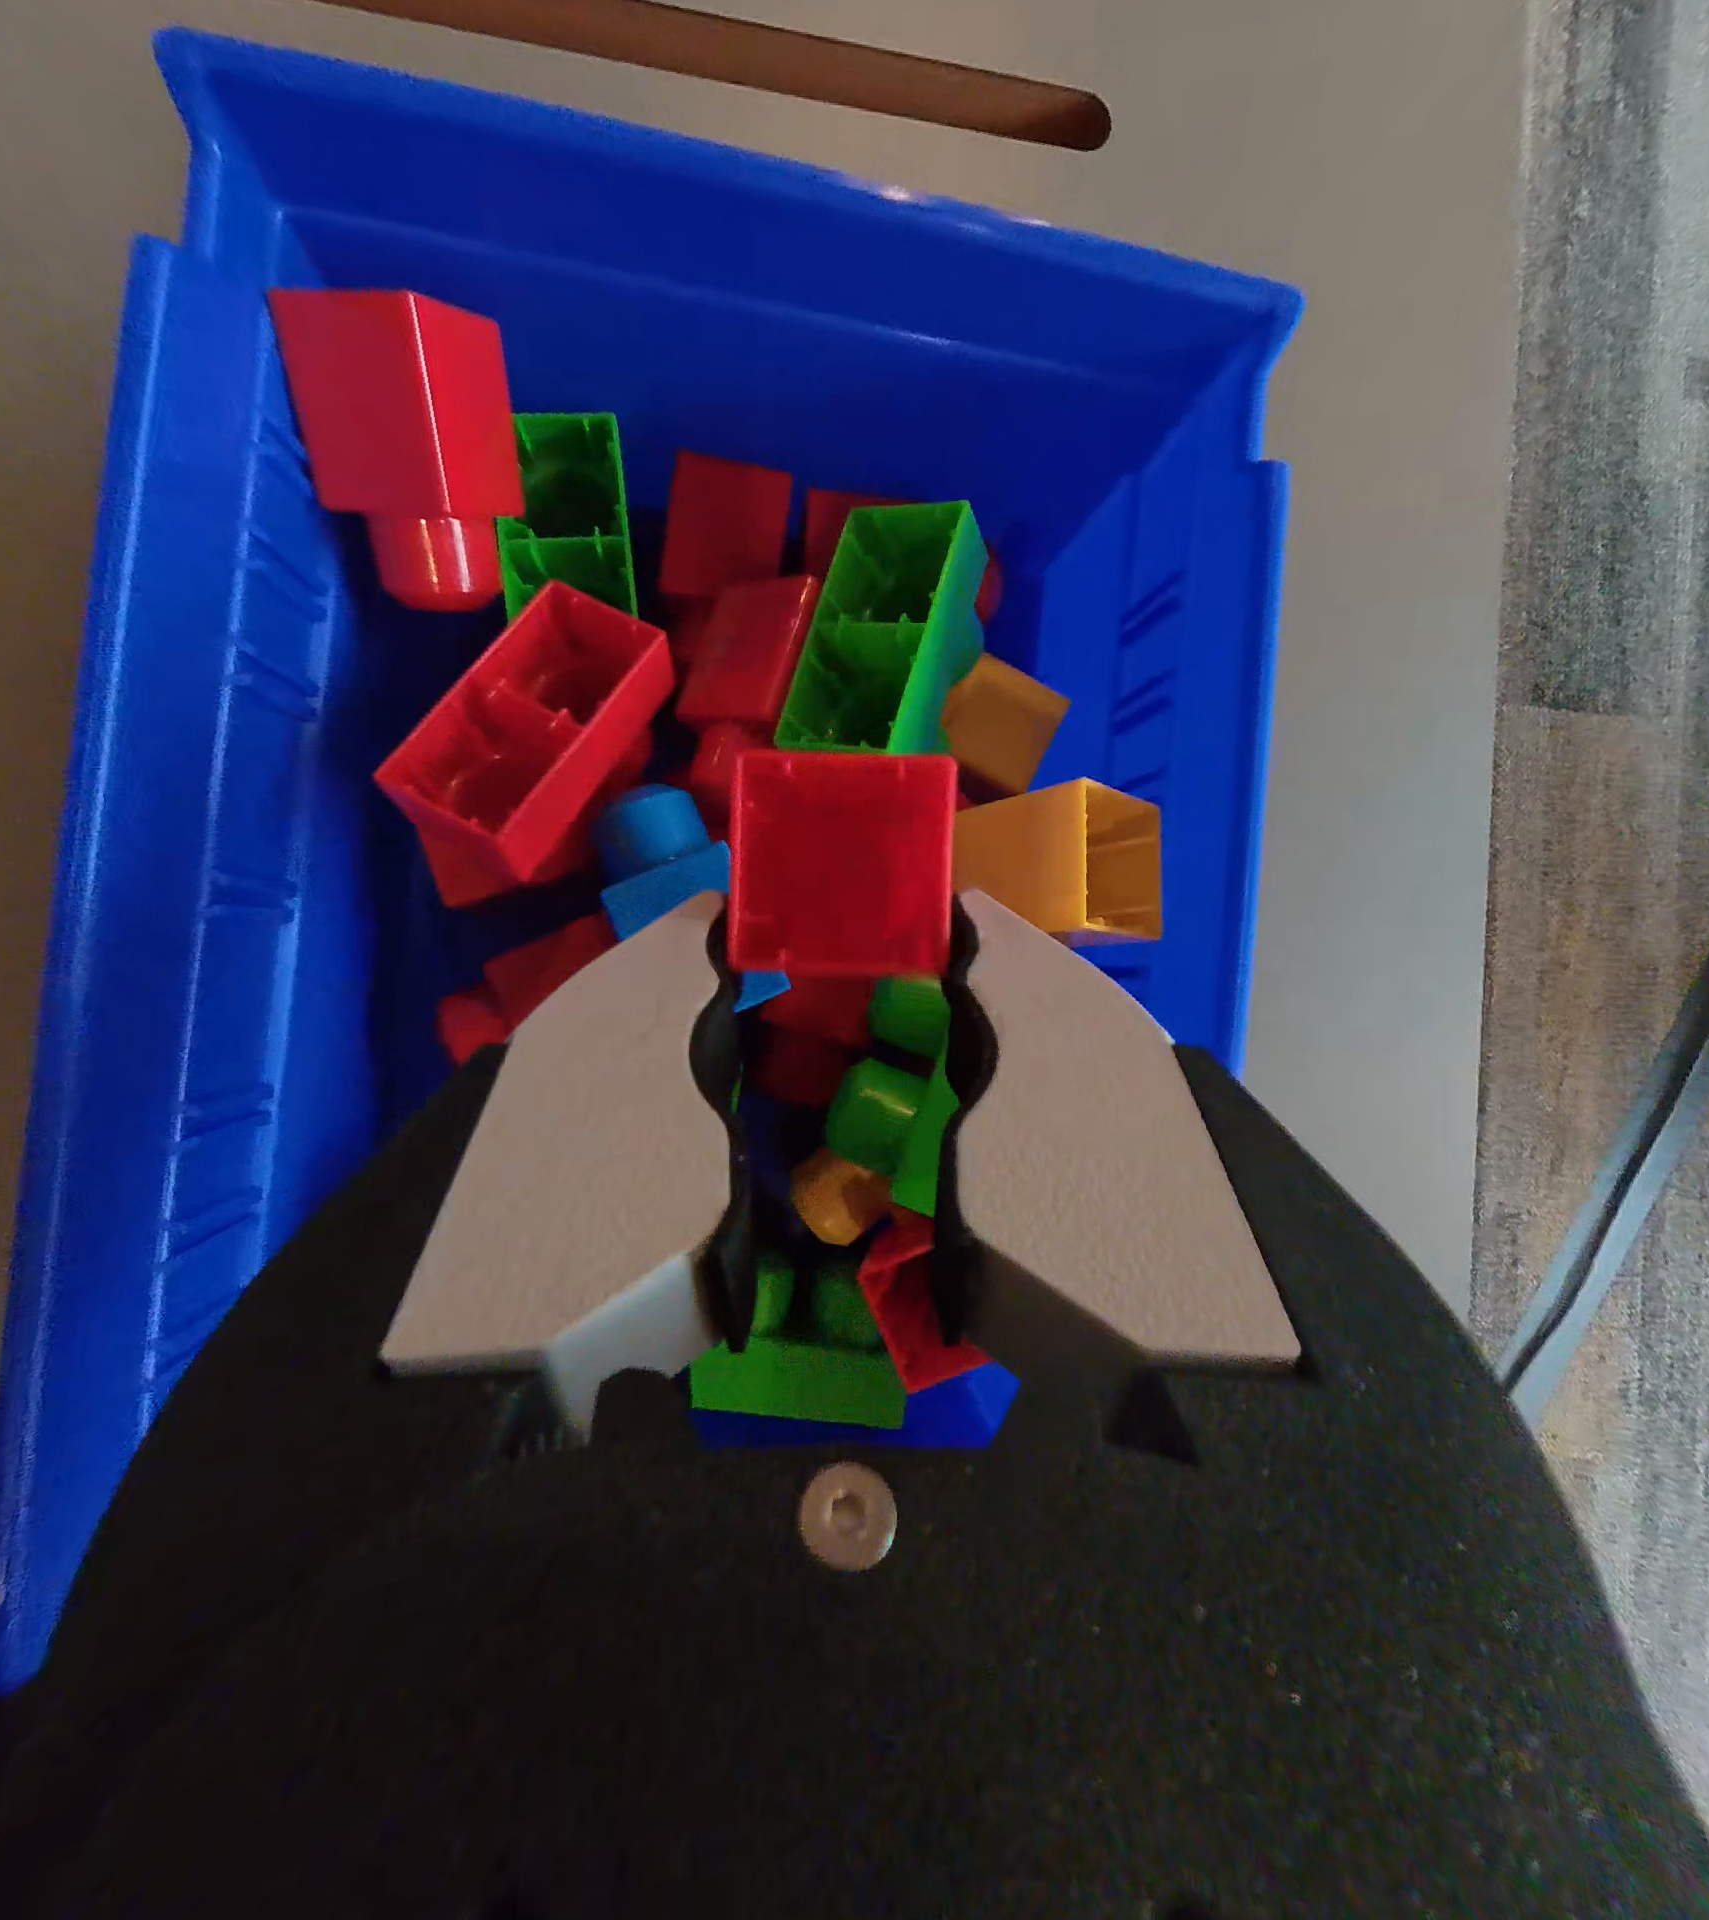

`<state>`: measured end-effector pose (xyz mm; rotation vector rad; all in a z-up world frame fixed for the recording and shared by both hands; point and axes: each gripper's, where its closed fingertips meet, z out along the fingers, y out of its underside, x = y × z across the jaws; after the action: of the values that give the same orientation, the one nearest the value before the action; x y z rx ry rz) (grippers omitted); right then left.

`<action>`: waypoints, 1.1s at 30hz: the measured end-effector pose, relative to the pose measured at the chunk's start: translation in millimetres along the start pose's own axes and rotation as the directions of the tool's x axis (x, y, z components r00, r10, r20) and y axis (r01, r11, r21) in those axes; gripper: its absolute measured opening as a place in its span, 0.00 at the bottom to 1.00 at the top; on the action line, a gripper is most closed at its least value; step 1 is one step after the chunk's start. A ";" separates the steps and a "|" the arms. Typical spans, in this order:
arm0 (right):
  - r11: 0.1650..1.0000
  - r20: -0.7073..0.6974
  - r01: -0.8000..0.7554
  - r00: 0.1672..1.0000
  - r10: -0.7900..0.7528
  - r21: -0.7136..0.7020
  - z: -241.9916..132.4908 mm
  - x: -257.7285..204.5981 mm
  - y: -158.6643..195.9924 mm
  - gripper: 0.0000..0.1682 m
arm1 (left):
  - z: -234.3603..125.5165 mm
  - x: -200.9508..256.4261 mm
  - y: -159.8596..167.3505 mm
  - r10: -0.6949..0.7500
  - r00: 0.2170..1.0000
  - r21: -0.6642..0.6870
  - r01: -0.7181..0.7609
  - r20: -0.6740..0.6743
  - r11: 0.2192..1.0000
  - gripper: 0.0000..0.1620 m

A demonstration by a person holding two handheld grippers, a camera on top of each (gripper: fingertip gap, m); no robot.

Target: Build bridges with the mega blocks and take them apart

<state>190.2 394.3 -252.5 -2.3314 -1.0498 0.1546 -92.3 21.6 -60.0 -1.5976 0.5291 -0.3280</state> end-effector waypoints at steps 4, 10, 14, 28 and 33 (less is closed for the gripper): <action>1.000 -0.017 -0.004 1.000 0.005 0.011 -2.4 2.0 -2.1 0.26 | -0.8 0.6 -0.5 -0.005 1.000 0.004 0.005 -0.005 1.000 0.22; 0.965 0.006 0.116 0.993 -0.121 0.236 -37.6 -24.6 -43.5 0.37 | 5.6 2.3 4.0 -0.005 1.000 -0.016 0.005 -0.024 1.000 0.23; 0.846 0.186 0.173 0.935 -0.303 0.504 -87.3 -101.0 -88.1 0.38 | 12.3 5.2 7.1 -0.008 0.999 -0.030 0.007 -0.045 1.000 0.22; 0.389 0.374 0.041 0.203 -0.905 0.920 -236.7 -380.7 -82.6 0.44 | 43.4 25.7 19.0 0.008 0.990 -0.097 -0.022 -0.142 0.995 0.23; 0.437 0.439 -0.046 0.118 -0.891 0.898 -242.0 -403.3 -80.2 0.39 | 50.7 32.4 22.0 0.014 0.985 -0.114 -0.034 -0.170 0.993 0.23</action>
<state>-59.5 37.3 -58.0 -0.6875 -1.7772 1.5665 -42.0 47.4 -90.1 -1.6840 0.7080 -0.4234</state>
